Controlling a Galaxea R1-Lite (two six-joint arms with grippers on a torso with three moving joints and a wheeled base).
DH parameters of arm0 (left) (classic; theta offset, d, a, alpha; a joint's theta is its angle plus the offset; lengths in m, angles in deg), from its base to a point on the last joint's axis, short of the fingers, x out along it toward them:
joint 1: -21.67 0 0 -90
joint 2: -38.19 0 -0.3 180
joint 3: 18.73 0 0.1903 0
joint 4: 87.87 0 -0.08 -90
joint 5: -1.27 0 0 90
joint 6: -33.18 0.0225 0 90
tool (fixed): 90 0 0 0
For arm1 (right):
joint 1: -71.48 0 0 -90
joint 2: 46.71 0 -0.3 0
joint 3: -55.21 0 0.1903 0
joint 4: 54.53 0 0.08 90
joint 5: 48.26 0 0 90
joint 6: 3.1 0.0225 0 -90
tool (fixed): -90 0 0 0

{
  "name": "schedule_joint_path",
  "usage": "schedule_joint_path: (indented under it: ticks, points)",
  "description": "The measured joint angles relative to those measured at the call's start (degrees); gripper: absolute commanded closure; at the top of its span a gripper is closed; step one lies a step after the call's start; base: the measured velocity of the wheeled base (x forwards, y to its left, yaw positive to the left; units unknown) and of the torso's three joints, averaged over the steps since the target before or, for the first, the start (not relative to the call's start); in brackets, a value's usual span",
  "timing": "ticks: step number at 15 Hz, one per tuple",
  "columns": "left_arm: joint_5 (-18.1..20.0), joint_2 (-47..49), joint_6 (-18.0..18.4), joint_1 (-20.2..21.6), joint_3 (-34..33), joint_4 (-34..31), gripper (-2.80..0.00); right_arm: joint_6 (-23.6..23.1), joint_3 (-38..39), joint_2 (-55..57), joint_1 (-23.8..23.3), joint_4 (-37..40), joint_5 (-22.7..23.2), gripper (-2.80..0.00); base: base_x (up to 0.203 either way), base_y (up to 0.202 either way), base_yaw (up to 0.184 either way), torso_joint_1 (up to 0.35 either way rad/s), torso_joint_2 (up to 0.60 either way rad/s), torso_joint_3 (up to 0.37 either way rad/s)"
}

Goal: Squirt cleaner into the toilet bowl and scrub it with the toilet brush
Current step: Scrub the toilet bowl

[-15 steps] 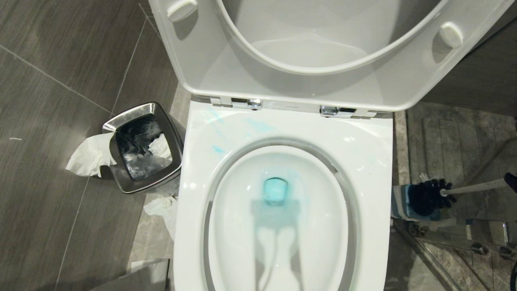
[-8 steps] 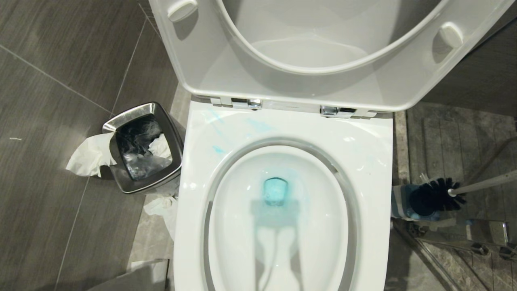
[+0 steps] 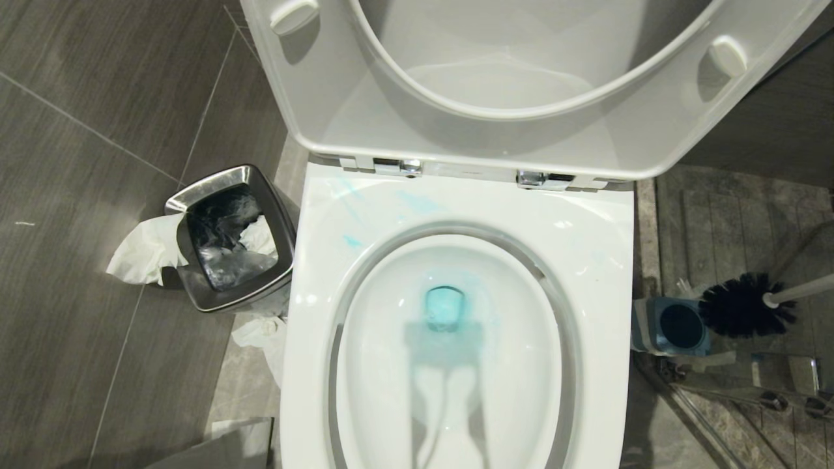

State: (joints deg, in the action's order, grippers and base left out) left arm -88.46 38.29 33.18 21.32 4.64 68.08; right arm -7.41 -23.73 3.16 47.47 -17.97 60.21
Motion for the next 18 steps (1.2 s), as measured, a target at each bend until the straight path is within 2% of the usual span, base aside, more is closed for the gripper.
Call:
schedule_joint_path:
  ticks: [2,5,9,18]
  points:
    - [0.0,0.0,0.0,0.0,0.0,0.0,0.0,1.4,-7.4,-0.3,0.0,9.2,0.0,0.0,0.0,0.0,0.0,0.0,0.0,0.0]
    - [0.0,0.0,0.0,0.0,0.0,0.0,0.0,2.0,-14.1,-0.4,0.0,15.7,0.0,0.0,0.0,0.0,0.0,0.0,0.0,0.0]
    - [0.0,0.0,0.0,0.0,0.0,0.0,0.0,2.1,-18.2,-0.3,0.0,17.8,0.0,0.0,0.0,0.0,0.0,0.0,0.0,0.0]
    - [0.0,0.0,0.1,0.0,0.1,0.0,0.0,2.8,-21.0,-0.4,0.0,18.2,-0.1,0.0,0.0,0.0,0.0,0.0,0.0,0.0]
